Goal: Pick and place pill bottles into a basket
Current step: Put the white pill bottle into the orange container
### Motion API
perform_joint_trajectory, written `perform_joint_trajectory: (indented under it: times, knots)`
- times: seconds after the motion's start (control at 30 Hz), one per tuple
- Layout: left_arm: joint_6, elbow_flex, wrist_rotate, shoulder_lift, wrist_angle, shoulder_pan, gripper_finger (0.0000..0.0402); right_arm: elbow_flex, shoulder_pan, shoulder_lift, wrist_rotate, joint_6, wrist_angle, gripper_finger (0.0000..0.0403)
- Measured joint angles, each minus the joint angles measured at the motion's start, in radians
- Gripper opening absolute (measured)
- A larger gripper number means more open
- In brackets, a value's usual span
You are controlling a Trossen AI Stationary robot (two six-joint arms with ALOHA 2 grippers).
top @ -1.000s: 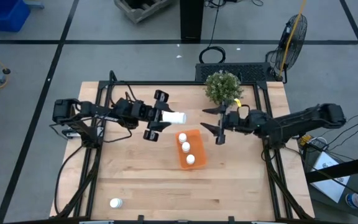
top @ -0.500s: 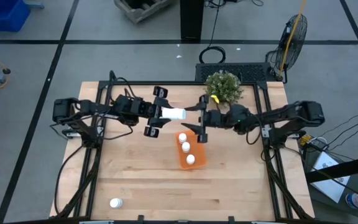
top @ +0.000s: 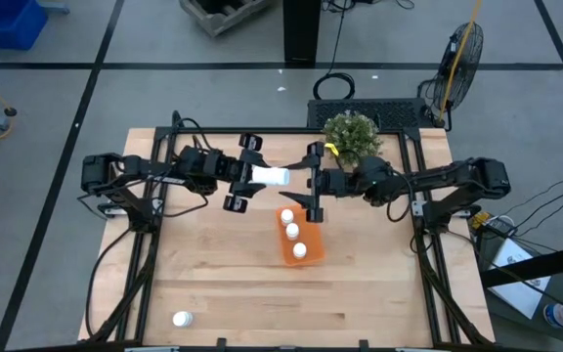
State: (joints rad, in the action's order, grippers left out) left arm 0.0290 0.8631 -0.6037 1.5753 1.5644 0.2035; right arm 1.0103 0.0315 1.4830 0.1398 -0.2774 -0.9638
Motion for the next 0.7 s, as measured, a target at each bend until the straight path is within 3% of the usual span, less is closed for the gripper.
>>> perform_joint_trajectory:
  times: [0.4, 0.7]
  knots:
    - [-0.004, 0.000, -0.017, 0.000, -0.025, 0.000, 0.0172, 0.093, -0.001, 0.000, 0.047, 0.002, 0.083, 0.0245]
    - [0.002, 0.000, -0.029, 0.000, -0.027, 0.010, 0.0172, 0.115, -0.003, 0.000, 0.047, -0.004, 0.154, 0.0206]
